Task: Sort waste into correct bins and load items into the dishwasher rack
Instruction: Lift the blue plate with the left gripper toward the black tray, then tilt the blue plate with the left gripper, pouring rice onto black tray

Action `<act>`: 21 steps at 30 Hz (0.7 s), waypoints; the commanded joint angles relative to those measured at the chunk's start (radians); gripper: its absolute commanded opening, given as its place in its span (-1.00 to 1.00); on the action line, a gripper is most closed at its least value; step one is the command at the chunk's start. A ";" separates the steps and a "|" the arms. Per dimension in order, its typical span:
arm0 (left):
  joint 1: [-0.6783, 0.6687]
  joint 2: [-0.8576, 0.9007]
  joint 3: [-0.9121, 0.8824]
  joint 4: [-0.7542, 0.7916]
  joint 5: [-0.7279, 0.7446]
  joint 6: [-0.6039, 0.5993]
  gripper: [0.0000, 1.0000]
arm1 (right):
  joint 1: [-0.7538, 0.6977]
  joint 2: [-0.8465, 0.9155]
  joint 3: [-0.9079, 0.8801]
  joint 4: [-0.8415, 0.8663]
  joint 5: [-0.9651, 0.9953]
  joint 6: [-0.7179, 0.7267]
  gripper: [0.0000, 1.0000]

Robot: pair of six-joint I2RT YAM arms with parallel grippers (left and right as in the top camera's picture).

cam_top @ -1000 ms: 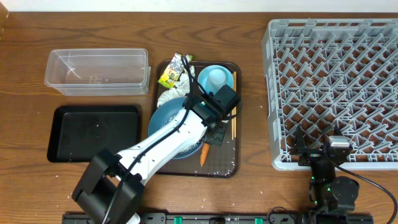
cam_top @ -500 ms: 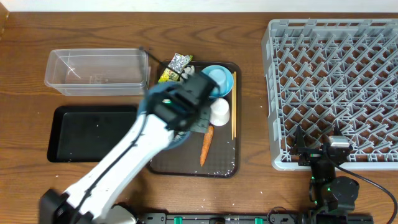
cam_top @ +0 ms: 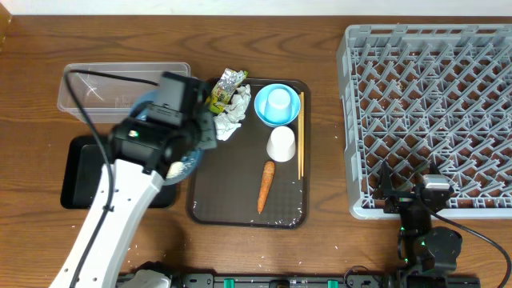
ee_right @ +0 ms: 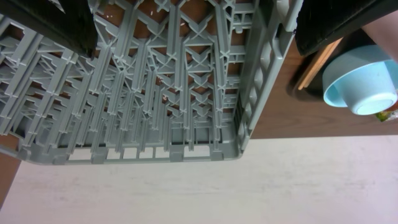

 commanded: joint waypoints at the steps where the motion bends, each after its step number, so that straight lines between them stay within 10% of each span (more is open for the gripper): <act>1: 0.078 -0.004 0.025 0.013 0.050 0.003 -0.88 | -0.003 -0.006 -0.001 -0.004 0.000 0.003 0.99; 21: 0.531 -0.001 -0.004 0.054 0.554 0.059 -0.88 | -0.003 -0.006 -0.001 -0.004 0.000 0.003 0.99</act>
